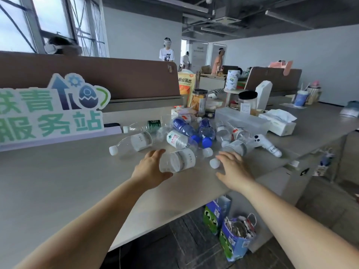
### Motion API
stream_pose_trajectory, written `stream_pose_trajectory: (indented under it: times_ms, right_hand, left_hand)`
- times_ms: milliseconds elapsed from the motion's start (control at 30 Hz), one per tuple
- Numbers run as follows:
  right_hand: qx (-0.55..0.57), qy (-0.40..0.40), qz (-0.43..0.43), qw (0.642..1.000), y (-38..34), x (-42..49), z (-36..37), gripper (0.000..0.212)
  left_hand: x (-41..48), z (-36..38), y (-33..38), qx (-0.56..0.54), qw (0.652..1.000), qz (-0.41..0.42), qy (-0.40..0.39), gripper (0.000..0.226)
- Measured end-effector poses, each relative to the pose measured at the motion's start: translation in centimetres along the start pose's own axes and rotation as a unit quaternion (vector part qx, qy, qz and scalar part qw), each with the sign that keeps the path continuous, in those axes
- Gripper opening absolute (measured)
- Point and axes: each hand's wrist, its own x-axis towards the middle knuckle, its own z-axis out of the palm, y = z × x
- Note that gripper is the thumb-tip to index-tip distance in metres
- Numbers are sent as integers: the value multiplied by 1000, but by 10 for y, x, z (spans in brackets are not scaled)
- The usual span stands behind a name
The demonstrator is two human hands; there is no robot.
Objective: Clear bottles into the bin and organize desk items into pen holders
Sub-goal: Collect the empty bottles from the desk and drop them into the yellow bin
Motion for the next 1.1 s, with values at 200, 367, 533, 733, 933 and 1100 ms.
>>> stream_pose_trajectory:
  times_ms: [200,367,533,733,933,1100]
  right_hand:
    - [-54,2,-52,997,1,19,13,59]
    - [-120,54,-97,987,-9,14,15,41]
    - [-108,79,-141,981,-42,-12,8,40]
    - [-31,182,-229,956,-112,-44,-36,52]
    - [177,223,-287,915,-221,-67,-83,35]
    - [321,164,-369,857,-356,-93,-91,36]
  left_hand:
    - [-5,6,-1,-57,997,-3,50,77]
    - [-33,-11,-15,-61,994,11,91,74]
    - [-73,-36,-35,-79,990,-9,119,73]
    - [-131,-86,-58,-106,977,-30,184,69]
    - [-219,-163,-103,-119,949,-85,280,65]
    - [-327,-232,-173,-98,904,-145,390,62]
